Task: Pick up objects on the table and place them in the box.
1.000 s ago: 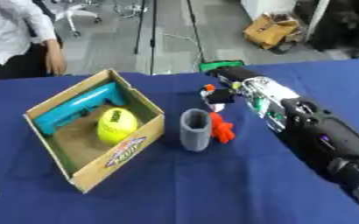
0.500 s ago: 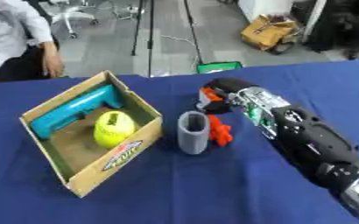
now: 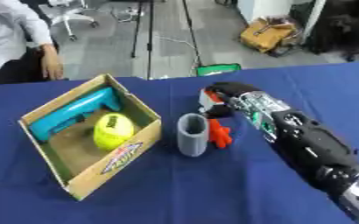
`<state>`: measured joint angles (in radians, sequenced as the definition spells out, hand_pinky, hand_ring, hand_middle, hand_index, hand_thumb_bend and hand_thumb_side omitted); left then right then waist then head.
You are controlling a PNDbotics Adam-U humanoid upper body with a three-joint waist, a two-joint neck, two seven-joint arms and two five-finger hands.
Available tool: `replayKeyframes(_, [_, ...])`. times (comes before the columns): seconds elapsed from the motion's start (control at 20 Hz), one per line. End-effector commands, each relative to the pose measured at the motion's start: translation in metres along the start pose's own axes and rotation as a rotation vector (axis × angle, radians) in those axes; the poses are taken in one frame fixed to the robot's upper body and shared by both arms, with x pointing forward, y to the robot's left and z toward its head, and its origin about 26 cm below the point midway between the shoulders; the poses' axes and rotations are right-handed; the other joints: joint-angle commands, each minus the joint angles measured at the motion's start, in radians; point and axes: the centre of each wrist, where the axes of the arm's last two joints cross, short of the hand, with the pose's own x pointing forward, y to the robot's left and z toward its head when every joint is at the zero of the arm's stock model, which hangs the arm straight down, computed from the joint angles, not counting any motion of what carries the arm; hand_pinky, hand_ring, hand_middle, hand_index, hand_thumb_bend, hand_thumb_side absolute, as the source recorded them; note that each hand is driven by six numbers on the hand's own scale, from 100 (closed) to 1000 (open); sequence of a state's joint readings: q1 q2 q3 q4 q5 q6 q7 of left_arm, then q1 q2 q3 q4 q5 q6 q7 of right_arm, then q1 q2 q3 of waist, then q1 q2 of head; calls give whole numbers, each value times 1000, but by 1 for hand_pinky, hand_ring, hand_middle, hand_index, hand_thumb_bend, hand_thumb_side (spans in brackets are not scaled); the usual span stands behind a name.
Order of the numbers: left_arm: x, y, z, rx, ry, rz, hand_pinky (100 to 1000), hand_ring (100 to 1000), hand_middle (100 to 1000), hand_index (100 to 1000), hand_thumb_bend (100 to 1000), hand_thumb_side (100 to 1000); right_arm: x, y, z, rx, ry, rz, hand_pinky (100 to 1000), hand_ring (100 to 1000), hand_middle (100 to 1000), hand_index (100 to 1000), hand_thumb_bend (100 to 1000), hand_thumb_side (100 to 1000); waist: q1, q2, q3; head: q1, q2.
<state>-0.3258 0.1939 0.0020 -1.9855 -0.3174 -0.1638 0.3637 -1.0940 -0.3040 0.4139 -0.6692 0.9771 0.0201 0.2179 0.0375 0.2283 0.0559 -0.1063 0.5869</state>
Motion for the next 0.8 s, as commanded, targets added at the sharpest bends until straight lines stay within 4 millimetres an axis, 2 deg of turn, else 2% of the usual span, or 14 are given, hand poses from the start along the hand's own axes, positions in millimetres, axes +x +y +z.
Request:
replayKeyframes(0.05, [5, 1, -4, -5, -23, 5, 1000, 922, 906, 843, 100, 1000, -3, -14, 0, -53, -2, 5, 870, 951, 939, 1000, 305, 913, 1, -14, -1, 3, -12])
replayKeyframes(0.8, [5, 1, -4, -8, -19, 6, 1000, 921, 905, 840, 100, 1000, -2, -29, 6, -92, 84, -42, 867, 959, 928, 1000, 285, 936, 1, -21, -13, 23, -25])
